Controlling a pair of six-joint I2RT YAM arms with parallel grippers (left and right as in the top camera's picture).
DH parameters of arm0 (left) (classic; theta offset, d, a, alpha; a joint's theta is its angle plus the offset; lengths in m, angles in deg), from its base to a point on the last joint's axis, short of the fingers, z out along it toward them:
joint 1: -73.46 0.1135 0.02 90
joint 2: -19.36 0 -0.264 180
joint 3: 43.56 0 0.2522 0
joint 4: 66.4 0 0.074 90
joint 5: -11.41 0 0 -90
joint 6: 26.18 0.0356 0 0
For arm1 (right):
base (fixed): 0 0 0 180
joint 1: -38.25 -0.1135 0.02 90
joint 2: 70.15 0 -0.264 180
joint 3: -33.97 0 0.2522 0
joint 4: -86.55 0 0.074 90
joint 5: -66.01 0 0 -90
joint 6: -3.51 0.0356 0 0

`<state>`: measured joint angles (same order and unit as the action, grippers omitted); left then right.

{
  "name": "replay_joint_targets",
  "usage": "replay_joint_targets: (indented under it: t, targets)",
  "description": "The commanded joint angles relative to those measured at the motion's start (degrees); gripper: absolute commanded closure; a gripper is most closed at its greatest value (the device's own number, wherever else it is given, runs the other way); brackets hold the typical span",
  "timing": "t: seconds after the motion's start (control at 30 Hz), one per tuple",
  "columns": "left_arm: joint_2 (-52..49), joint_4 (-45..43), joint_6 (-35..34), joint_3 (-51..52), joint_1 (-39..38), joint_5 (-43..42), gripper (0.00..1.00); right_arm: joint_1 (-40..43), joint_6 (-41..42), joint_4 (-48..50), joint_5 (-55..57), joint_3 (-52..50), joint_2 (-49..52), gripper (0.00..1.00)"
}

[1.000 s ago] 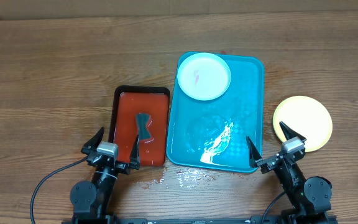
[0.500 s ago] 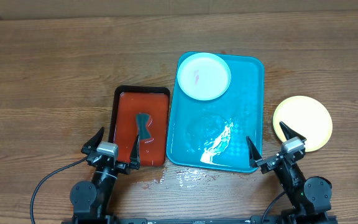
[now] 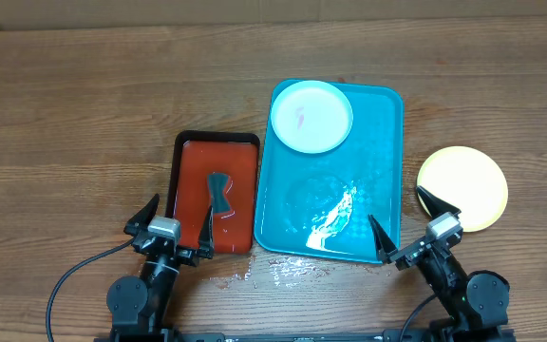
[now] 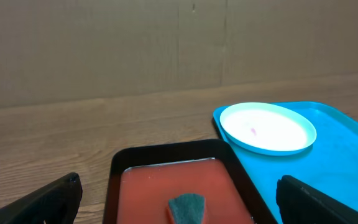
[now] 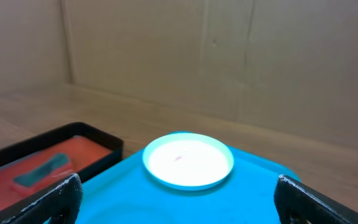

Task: Clean dirty plates on tray and stack at the side
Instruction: 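Grasp the sponge with the left gripper and pinch the white plate rim with the right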

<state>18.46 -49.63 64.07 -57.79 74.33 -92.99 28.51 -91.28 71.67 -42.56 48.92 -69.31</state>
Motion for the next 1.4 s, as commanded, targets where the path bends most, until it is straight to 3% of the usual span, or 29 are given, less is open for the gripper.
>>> replay_joint_targets:
  t: [0.0,0.5,0.67,0.83,0.93,1.0,1.07,1.13,1.37]
  targets:
    - [0.42,-0.04,0.96,0.2,0.33,-0.46,0.0,0.11,4.61,-1.27,-2.49,6.86,0.92,0.0]
    - [0.42,-0.04,0.96,0.2,0.35,-0.46,0.0,0.04,5.01,-47.08,-3.1,60.65,47.39,0.0]
    - [0.42,-2.93,0.63,0.2,0.26,-3.08,0.0,0.04,5.07,-52.63,-11.87,67.23,55.36,0.0]
    - [0.42,-3.04,-0.68,0.2,0.24,-17.25,0.0,0.04,5.07,-52.65,-18.45,67.36,58.49,0.0]
    - [0.42,-7.15,-7.1,-0.59,0.24,-20.37,0.0,0.07,5.11,-53.72,-18.1,67.36,59.76,0.0]
    - [-0.17,-3.67,-12.7,-4.33,0.28,-16.0,0.0,0.07,7.41,-53.62,-14.84,67.36,60.17,0.0]
    - [-2.19,1.84,-13.05,-9.9,0.28,-13.09,0.0,0.04,11.41,-53.2,-10.36,67.36,60.46,0.02]
    - [-6.08,8.59,-11.63,-16.57,0.28,-11.13,0.0,0.04,13.92,-52.76,-6.58,67.36,61.18,0.13]
    - [-37.57,40.46,-2.89,-48.68,0.28,-10.69,0.0,0.04,15.72,-52.22,-5.88,67.91,66.6,0.14]
